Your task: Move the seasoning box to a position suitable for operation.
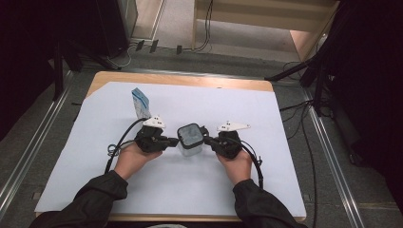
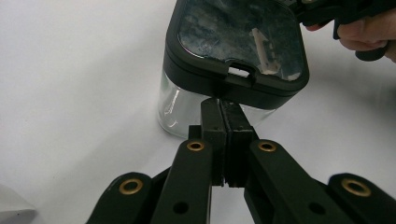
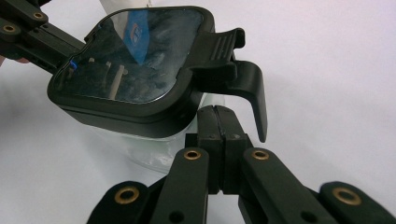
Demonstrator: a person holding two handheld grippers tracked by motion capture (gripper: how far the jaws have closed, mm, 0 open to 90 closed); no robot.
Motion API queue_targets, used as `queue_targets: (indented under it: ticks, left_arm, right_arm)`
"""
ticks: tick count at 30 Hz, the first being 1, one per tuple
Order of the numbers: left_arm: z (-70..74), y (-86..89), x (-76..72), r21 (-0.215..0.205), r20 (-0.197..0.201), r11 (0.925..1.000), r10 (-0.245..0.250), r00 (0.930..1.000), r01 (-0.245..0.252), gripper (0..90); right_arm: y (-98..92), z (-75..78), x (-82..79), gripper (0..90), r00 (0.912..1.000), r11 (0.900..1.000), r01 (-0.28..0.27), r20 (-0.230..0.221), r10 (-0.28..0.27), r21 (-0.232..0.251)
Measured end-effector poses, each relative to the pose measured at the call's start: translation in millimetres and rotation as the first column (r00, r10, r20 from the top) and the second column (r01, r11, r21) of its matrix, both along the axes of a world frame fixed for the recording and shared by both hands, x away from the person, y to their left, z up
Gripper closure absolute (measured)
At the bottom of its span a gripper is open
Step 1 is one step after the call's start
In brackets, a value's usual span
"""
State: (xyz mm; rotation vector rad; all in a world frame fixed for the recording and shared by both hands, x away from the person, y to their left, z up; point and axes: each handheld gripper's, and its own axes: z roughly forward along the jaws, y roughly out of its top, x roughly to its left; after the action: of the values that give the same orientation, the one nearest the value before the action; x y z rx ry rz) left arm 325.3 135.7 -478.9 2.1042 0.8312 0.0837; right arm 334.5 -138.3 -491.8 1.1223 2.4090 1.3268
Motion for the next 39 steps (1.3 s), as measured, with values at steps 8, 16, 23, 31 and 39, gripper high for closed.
queue_targets:
  ticks: [8,16,23,31,39]
  left_arm:
    - [-0.5,6.4,4.4,-0.009,-0.009,0.9999,0.004,0.9999,-0.004,90.0]
    - [-1.2,9.0,7.7,-0.022,-0.015,0.9997,0.002,0.9999,-0.002,90.0]
    - [-1.3,10.0,10.6,-0.023,-0.014,0.9997,0.001,0.9999,-0.002,90.0]
    - [1.1,11.4,15.9,-0.008,-0.015,0.9997,-0.021,0.9997,0.021,88.1]
    - [9.1,19.3,12.1,-0.015,0.030,0.9994,-0.032,0.9990,0.033,67.0]
  right_arm:
    - [2.9,2.1,-6.0,90.0,0.9999,1.000,-0.014,-0.010,0.014,-0.004]
    - [3.1,2.0,-11.7,90.0,0.9996,1.000,-0.011,-0.027,0.011,0.016]
    - [3.4,2.7,-16.6,90.0,0.9992,1.000,-0.024,-0.033,0.024,0.016]
    - [3.3,4.7,-18.7,90.0,0.9981,0.999,-0.046,-0.041,0.046,0.004]
    - [-4.7,20.5,-20.8,90.0,0.9968,0.997,-0.079,0.006,0.079,-0.006]
